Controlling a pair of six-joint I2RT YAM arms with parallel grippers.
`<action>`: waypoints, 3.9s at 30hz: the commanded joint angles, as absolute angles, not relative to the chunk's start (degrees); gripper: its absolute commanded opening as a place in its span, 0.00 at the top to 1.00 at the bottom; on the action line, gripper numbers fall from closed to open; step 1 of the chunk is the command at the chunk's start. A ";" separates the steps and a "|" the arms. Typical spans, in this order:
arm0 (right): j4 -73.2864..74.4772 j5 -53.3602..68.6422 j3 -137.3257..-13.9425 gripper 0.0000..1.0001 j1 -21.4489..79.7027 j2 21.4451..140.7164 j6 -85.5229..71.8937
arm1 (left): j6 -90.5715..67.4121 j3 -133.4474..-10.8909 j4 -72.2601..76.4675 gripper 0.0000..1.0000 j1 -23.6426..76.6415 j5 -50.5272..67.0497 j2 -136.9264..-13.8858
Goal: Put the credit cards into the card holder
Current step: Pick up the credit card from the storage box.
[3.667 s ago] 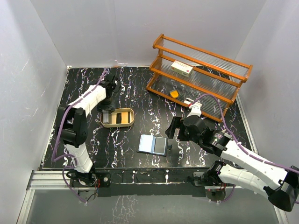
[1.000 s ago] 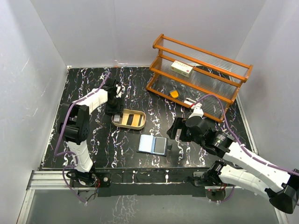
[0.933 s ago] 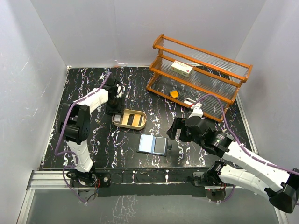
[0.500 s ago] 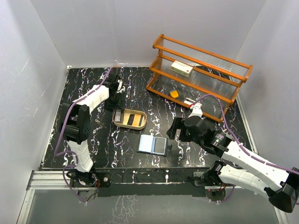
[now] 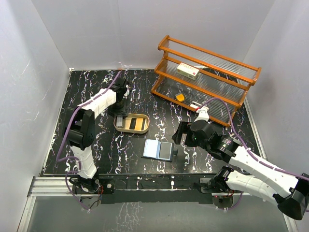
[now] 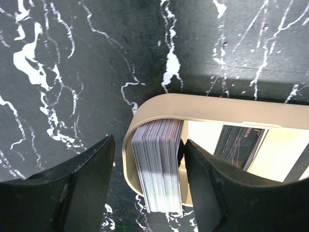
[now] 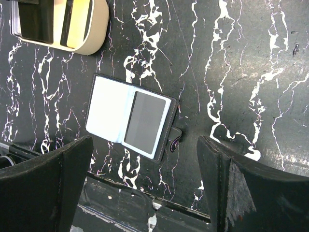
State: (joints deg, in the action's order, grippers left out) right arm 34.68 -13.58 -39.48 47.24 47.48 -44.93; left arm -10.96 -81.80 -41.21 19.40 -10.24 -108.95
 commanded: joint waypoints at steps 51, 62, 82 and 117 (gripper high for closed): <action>32.20 -14.30 -39.77 0.12 47.41 47.06 -44.63 | -14.81 -86.94 -47.25 0.99 24.21 -17.64 -106.05; 32.49 -13.72 -39.96 0.12 47.41 46.96 -44.92 | -19.11 -91.66 -51.22 1.00 24.34 -16.40 -105.24; 25.13 -6.35 -40.52 0.13 47.45 49.89 -46.63 | -22.35 -83.08 -44.98 1.00 24.29 8.27 -89.14; -13.72 17.69 -33.74 0.60 47.46 52.84 -59.24 | -42.00 -50.35 -1.31 1.00 24.35 62.63 -65.24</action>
State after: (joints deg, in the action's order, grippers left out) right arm -7.25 15.84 -34.22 47.24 52.99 -57.82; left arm -36.27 -52.31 -8.73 24.18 58.26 -67.72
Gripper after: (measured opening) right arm 0.403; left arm 0.009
